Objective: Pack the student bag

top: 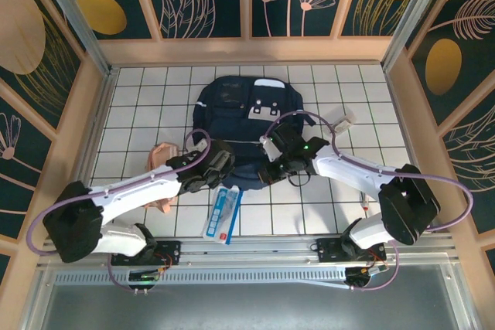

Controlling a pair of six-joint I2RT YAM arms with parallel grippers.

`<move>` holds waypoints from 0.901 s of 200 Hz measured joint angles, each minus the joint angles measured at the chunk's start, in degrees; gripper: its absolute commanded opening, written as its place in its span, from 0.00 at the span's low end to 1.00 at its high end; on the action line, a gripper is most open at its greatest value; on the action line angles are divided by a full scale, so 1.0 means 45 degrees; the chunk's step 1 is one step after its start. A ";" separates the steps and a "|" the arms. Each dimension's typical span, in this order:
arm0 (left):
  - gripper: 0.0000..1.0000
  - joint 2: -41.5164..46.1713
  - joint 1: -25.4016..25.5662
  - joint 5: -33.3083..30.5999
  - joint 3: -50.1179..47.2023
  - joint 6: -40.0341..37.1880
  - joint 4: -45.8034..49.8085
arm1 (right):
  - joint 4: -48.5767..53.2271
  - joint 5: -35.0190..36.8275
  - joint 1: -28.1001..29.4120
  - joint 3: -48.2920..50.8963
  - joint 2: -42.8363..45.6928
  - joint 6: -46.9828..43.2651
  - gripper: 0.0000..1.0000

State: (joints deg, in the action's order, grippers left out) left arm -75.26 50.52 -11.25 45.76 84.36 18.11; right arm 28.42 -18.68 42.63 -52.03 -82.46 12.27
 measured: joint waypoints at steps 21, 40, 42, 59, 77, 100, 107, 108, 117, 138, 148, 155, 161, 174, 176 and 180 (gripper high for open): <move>0.00 0.0821 -0.0340 0.0053 -0.0267 -0.0471 -0.0087 | 0.0024 0.0418 -0.0792 -0.0024 -0.0345 0.0117 0.00; 0.00 0.1234 -0.0981 0.0160 -0.0806 -0.1005 -0.0253 | 0.0243 0.0865 -0.1506 -0.0039 -0.0865 0.0146 0.00; 0.00 0.1248 -0.1044 0.0165 -0.0865 -0.1064 -0.0267 | 0.0282 0.0874 -0.1549 -0.0049 -0.0903 0.0151 0.00; 0.00 0.1268 -0.1418 0.0214 -0.1258 -0.1486 -0.0277 | 0.0617 0.1117 -0.1846 -0.0199 -0.1321 0.0146 0.00; 0.00 0.1316 -0.1724 0.0345 -0.1545 -0.1977 -0.0355 | 0.0947 0.1496 -0.2016 -0.0510 -0.1588 0.0151 0.00; 0.00 0.1559 -0.1899 0.0398 -0.1705 -0.2608 -0.0491 | 0.0976 0.1826 -0.2783 -0.0767 -0.2084 0.0345 0.00; 0.00 0.1642 -0.1899 0.0432 -0.1729 -0.2832 -0.0568 | 0.0874 0.1841 -0.3123 -0.0767 -0.2268 0.0418 0.00; 0.00 0.1661 -0.1904 0.0447 -0.1729 -0.2890 -0.0588 | 0.0865 0.1831 -0.3157 -0.0767 -0.2288 0.0423 0.00; 0.00 0.1744 -0.1909 0.0563 -0.1744 -0.3191 -0.0729 | 0.0602 0.1817 -0.3555 -0.0772 -0.2535 0.0559 0.00; 0.00 0.1817 -0.1909 0.0889 -0.1744 -0.3939 -0.1132 | -0.0083 0.1812 -0.4187 -0.0933 -0.3143 0.0986 0.00; 0.00 0.1821 -0.1914 0.0986 -0.1744 -0.4226 -0.1258 | -0.0316 0.1807 -0.4362 -0.1122 -0.3434 0.1166 0.00; 0.00 0.1826 -0.1919 0.1054 -0.1744 -0.4430 -0.1341 | -0.0447 0.1831 -0.4454 -0.1336 -0.3672 0.1292 0.00; 0.00 0.1846 -0.1928 0.1069 -0.1744 -0.4580 -0.1389 | -0.0578 0.1899 -0.4527 -0.1554 -0.3915 0.1379 0.00; 0.00 0.1938 -0.1987 0.1156 -0.1792 -0.4852 -0.1525 | -0.0806 0.2016 -0.4673 -0.1987 -0.4444 0.1491 0.00; 0.00 0.1957 -0.2001 0.1190 -0.1817 -0.4896 -0.1608 | -0.0826 0.2021 -0.4697 -0.2045 -0.4517 0.1496 0.00; 0.00 0.1996 -0.2021 0.1268 -0.1870 -0.4974 -0.1719 | -0.0884 0.2025 -0.4731 -0.2132 -0.4653 0.1501 0.00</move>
State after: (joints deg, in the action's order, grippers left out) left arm -66.28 41.43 -5.54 37.34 61.98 10.37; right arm 24.45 -9.56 21.34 -61.63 -103.39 19.03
